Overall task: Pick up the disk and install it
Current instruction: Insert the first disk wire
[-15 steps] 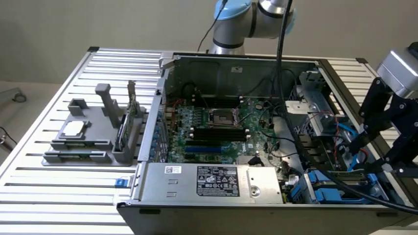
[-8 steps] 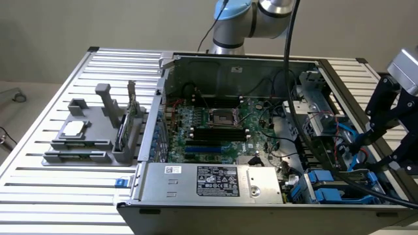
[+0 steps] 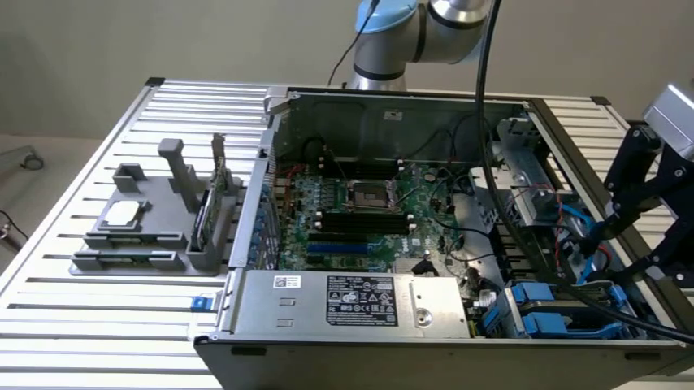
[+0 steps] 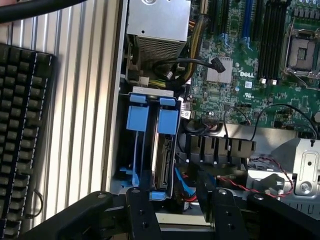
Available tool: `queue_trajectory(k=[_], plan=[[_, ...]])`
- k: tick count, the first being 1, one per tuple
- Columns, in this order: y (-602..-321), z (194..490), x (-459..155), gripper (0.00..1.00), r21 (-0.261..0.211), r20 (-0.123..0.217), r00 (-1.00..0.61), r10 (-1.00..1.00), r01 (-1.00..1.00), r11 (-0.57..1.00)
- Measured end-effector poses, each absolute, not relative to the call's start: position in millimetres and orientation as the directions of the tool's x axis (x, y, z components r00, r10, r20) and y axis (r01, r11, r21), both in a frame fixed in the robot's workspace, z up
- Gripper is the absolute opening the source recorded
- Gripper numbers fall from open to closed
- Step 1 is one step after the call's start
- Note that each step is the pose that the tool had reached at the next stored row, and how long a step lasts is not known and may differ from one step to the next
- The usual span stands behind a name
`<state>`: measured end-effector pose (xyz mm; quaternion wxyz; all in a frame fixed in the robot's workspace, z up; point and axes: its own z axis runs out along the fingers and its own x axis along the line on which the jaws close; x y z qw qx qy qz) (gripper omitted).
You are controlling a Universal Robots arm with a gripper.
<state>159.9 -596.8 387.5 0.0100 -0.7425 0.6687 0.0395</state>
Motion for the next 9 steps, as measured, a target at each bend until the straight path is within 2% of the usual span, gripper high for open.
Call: queue_trajectory(k=[9], plan=[[-595,384,173,0.48,0.038,-0.072,0.128,-0.989,-0.991,-0.131]])
